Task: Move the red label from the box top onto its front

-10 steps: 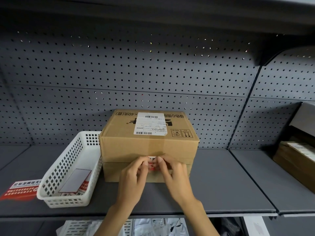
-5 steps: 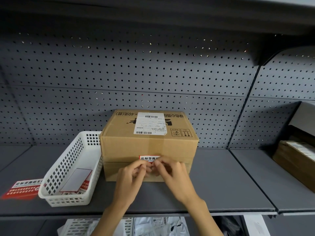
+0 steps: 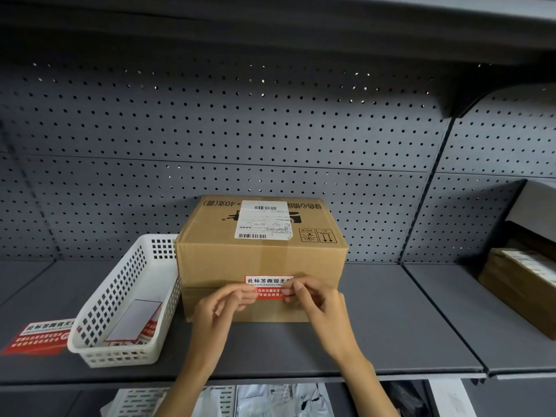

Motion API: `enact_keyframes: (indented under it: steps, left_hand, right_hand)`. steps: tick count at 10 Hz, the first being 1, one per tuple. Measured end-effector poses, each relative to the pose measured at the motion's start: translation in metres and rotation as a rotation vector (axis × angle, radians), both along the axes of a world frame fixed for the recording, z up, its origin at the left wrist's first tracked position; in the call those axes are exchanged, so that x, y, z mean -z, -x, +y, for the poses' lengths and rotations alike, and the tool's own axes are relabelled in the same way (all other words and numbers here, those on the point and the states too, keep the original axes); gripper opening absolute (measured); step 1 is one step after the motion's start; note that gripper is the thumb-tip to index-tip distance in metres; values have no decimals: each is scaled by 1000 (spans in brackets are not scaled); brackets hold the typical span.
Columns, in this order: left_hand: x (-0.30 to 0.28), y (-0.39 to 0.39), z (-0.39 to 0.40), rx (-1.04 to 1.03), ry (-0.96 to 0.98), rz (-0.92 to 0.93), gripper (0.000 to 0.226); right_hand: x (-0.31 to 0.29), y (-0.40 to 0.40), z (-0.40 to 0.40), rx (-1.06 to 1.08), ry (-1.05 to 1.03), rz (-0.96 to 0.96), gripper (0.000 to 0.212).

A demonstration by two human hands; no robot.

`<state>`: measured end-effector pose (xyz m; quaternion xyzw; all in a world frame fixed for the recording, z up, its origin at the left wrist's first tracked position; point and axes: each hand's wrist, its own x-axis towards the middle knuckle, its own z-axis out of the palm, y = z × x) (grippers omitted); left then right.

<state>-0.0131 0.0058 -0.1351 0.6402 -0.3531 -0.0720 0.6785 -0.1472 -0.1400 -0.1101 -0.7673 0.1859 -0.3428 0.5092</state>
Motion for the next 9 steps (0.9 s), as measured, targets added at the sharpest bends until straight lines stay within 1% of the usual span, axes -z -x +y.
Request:
enact_keyframes:
  steps: [1, 2, 3, 4, 5, 7, 8, 9]
  left_hand:
    - [3, -2, 3, 24, -111, -27, 25]
    - [8, -4, 6, 63, -242, -89, 25]
    - [3, -3, 8, 99, -308, -103, 24]
    - [-12, 1, 8, 145, -287, -130, 28]
    - [-35, 4, 8, 150, -214, -165, 29]
    - [-86, -3, 7, 152, -101, -226, 26]
    - [-112, -7, 8, 126, -50, -285, 25]
    - [-135, -9, 8, 81, -30, -343, 25]
  right_hand:
    - [7, 1, 1, 1, -4, 69, 25]
    - [14, 3, 1, 5, 82, 204, 23]
    - [14, 2, 3, -31, 219, 319, 18]
    - [-1, 1, 7, -112, 190, 262, 19]
    - [-26, -2, 11, -150, 166, 186, 19]
    - [-76, -4, 17, -179, 181, 29, 25]
    - [-98, -2, 17, -194, 201, -64, 26]
    - [-118, 5, 16, -174, 159, -148, 22]
